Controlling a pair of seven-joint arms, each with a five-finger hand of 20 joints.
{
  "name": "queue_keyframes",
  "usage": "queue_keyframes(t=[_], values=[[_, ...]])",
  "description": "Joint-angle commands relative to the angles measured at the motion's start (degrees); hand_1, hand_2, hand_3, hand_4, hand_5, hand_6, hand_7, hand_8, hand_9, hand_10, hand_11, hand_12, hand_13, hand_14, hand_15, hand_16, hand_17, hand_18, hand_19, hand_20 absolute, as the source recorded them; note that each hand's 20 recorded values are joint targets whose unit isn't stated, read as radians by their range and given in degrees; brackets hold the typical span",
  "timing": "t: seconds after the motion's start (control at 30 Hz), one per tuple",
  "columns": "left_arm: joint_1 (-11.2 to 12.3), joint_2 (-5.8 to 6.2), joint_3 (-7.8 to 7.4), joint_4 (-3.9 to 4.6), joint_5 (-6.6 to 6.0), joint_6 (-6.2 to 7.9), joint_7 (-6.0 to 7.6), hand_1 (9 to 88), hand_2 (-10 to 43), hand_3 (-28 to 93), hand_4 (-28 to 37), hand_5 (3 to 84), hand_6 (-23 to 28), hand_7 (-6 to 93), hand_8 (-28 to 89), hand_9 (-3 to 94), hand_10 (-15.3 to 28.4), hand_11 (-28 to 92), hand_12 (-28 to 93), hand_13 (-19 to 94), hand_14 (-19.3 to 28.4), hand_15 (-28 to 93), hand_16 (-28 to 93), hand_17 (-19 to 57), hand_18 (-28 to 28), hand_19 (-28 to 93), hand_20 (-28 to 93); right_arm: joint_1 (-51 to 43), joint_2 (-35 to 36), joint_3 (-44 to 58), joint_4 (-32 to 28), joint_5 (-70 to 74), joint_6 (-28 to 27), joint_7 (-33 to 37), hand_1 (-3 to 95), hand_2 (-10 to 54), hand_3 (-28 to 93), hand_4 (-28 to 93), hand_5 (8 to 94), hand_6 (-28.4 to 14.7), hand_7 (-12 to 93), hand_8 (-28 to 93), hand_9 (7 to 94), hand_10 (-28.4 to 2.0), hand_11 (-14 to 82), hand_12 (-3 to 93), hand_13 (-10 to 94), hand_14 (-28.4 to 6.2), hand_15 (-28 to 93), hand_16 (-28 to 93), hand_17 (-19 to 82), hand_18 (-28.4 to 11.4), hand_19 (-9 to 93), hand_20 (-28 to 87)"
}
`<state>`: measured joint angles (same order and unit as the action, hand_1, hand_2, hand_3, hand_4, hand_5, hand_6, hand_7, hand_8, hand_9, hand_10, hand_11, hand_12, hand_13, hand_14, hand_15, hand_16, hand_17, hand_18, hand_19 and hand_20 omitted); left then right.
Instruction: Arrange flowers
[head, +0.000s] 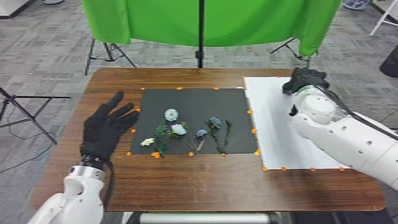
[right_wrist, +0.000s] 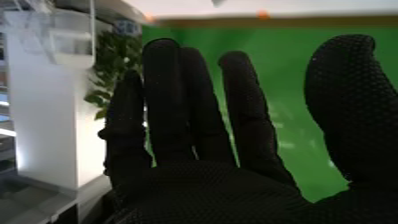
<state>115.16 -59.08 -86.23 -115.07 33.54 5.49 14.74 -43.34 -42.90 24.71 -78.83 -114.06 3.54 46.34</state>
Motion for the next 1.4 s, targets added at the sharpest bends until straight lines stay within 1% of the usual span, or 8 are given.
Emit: queue_keyframes(t=[0.03, 0.17, 0.37, 0.6, 0.7, 0.9, 1.07, 1.4], values=[[-0.2, -1.06, 0.80, 0.22, 0.99, -1.37, -1.40, 20.6, 8.1, 77, -28.3, 35.1, 5.3, 10.6, -10, 33.7, 18.6, 20, 10, 23, 27.9, 47, -8, -6.9, 28.4, 52, 28, 1.6, -2.9, -1.6, 4.3, -0.3, -4.2, 1.2, 30.8, -9.5, 83, -28, 43.7, 2.5, 14, -13, 47.7, -16.2, 18.7, 13.3, 41, -15.0, 66, 7, 14, -21.6, 75, 44], [-1.1, -1.19, 1.29, 0.41, 1.20, -1.80, -1.82, 20.6, 8.1, 77, -28.3, 35.0, 5.3, 10.5, -10, 33.7, 18.6, 20, 10, 24, 28.0, 47, -8, -6.8, 28.4, 52, 29, 4.2, -4.2, -3.5, 6.7, -0.3, -4.3, 2.3, 30.8, -9.5, 83, -28, 37.6, 2.7, 14, -13, 45.1, -16.6, 17.4, 13.4, 39, -15.2, 65, 6, 13, -21.7, 75, 43], [-1.8, -0.05, 2.16, 0.25, 0.84, -1.81, 0.31, 20.7, 8.1, 77, -28.3, 34.8, 5.5, 10.4, -10, 33.6, 18.6, 20, 10, 24, 27.9, 47, -8, -6.8, 28.4, 51, 30, 7.0, -5.2, -5.6, 8.8, 0.1, -7.1, -0.3, 31.6, -9.5, 82, -28, 36.6, 4.5, 15, -14, 46.0, -16.1, 17.3, 13.6, 41, -14.9, 64, 6, 13, -22.0, 76, 43], [-1.4, 0.05, 2.08, 0.17, 0.45, -1.66, 1.34, 20.7, 8.0, 77, -28.3, 34.8, 5.5, 10.5, -10, 33.5, 18.8, 20, 10, 23, 28.0, 47, -8, -6.7, 28.4, 51, 30, 4.8, -5.7, -6.3, 9.0, -3.8, -9.1, -1.2, 43.3, -9.5, 75, -28, 66.9, 7.9, 15, -10, 69.6, -7.3, 18.3, 15.2, 61, -7.7, 59, 14, 18, -21.8, 76, 45], [-0.7, -0.33, 1.40, 0.01, 0.41, -1.46, 1.16, 20.7, 8.1, 77, -28.3, 34.7, 5.5, 10.6, -10, 33.5, 18.7, 20, 10, 23, 28.0, 47, -8, -6.7, 28.4, 51, 31, 4.1, -5.6, -7.1, 8.6, -4.7, -5.9, -1.5, 53.7, -9.5, 63, -28, 82.6, 7.8, 14, -3, 86.2, -4.4, 8.7, 27.9, 70, -3.6, 57, 23, 22, -20.3, 79, 45], [2.4, -1.10, -0.22, -1.04, 0.12, -0.48, 1.07, 20.6, 8.0, 77, -28.3, 34.7, 5.6, 10.6, -10, 33.5, 18.7, 20, 10, 23, 27.9, 47, -8, -6.7, 28.4, 50, 31, 3.2, -4.7, -8.0, 7.5, -7.8, 1.0, -2.5, 58.7, -9.5, 59, -28, 87.5, 7.0, 14, -1, 93.4, -4.2, 11.0, 32.2, 74, -1.8, 63, 24, 26, -18.7, 82, 45], [4.2, -1.62, -1.32, -1.47, 0.08, 0.29, 1.14, 20.6, 8.0, 77, -28.3, 34.8, 5.7, 10.5, -10, 33.5, 18.7, 20, 10, 23, 28.0, 47, -8, -6.6, 28.4, 50, 32, 0.2, -2.5, -5.3, 0.8, -9.1, 7.1, -3.3, 58.4, -9.5, 61, -28, 88.2, 6.1, 14, 0, 93.6, -4.6, 13.1, 32.2, 75, -1.8, 64, 24, 26, -18.4, 83, 45], [4.1, -4.25, -2.55, -1.30, 1.85, -0.72, -0.89, 20.7, 8.2, 77, -28.3, 34.7, 5.7, 10.7, -10, 33.6, 18.6, 20, 10, 23, 28.0, 47, -8, -6.6, 28.4, 50, 32, -17.9, -1.0, 8.9, -20.7, -12.9, 2.1, -6.2, 54.7, -9.5, 69, -28, 87.8, 3.7, 14, 1, 93.3, -5.8, 15.3, 34.0, 73, -3.3, 66, 25, 26, -19.6, 85, 45]])
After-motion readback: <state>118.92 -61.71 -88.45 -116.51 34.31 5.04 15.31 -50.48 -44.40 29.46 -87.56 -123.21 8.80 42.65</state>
